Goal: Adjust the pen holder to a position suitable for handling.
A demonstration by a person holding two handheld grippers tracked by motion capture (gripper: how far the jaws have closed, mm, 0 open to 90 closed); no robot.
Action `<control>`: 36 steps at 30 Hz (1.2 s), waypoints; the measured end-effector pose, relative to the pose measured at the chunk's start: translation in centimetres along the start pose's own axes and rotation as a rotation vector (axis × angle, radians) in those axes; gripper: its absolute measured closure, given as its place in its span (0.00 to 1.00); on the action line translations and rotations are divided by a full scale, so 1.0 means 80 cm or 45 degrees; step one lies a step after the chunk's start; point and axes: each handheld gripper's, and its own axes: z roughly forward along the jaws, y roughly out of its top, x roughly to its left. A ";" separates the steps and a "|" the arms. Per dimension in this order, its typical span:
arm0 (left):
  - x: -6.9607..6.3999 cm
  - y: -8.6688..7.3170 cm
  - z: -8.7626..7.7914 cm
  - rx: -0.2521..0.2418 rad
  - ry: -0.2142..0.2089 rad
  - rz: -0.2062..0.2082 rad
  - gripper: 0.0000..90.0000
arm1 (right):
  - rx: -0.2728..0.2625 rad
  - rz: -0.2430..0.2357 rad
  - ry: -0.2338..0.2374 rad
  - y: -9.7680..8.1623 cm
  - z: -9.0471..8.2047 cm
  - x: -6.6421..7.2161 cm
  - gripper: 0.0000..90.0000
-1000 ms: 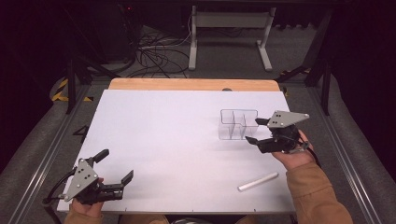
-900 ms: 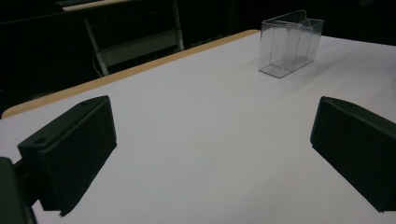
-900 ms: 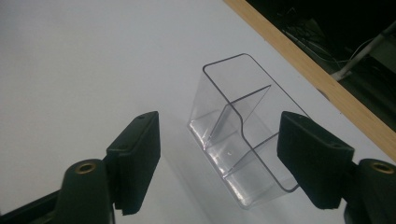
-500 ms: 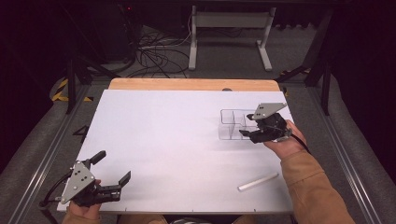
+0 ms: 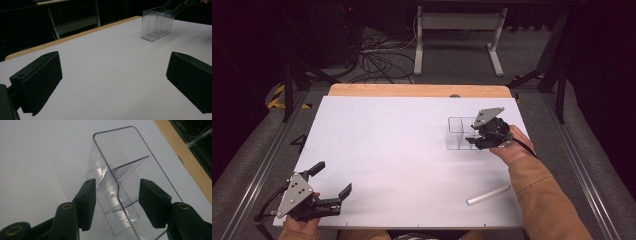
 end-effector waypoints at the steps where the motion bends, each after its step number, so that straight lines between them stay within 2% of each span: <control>1: 0.000 0.000 0.000 0.001 -0.001 0.001 0.01 | 0.016 -0.005 0.000 0.001 0.003 0.000 0.56; 6: 0.000 0.000 0.000 0.000 -0.001 0.000 0.01 | 0.064 -0.058 0.014 0.005 0.017 -0.002 0.60; 9: 0.000 -0.001 0.000 0.000 -0.002 -0.001 0.01 | 0.081 -0.053 0.018 0.007 0.025 -0.002 0.62; 12: 0.000 -0.001 0.000 0.001 -0.002 -0.003 0.01 | 0.112 -0.080 0.036 0.007 0.031 -0.004 0.64; 16: 0.000 -0.001 0.001 0.002 -0.002 -0.003 0.01 | 0.147 -0.087 0.050 0.006 0.039 -0.003 0.69; 17: 0.000 -0.001 0.001 0.003 -0.002 -0.002 0.01 | 0.144 -0.061 0.040 0.006 0.041 -0.001 0.70; 18: 0.000 -0.001 0.001 0.004 -0.002 -0.001 0.01 | 0.157 -0.093 0.059 0.005 0.043 -0.002 0.71; 21: 0.000 -0.001 0.001 0.007 -0.002 0.000 0.01 | 0.180 -0.115 0.073 0.006 0.047 0.001 0.75; 22: 0.000 -0.001 0.001 0.007 -0.002 0.001 0.01 | 0.173 -0.103 0.060 0.006 0.048 0.002 0.75; 27: 0.000 -0.001 0.001 0.005 -0.001 0.001 0.01 | 0.174 -0.139 0.067 0.007 0.046 0.002 0.77; 31: 0.000 -0.001 0.001 0.005 0.000 0.001 0.01 | 0.156 -0.151 0.092 0.007 0.043 0.004 0.85; 32: 0.000 -0.001 0.001 0.005 0.000 0.001 0.01 | 0.157 -0.173 0.106 0.008 0.041 0.004 0.86; 34: 0.000 -0.001 0.001 0.005 0.000 0.001 0.01 | 0.146 -0.155 0.108 0.009 0.041 0.005 0.87; 36: 0.000 -0.001 0.001 0.004 -0.002 -0.001 0.01 | 0.150 -0.181 0.149 0.010 0.039 0.006 0.93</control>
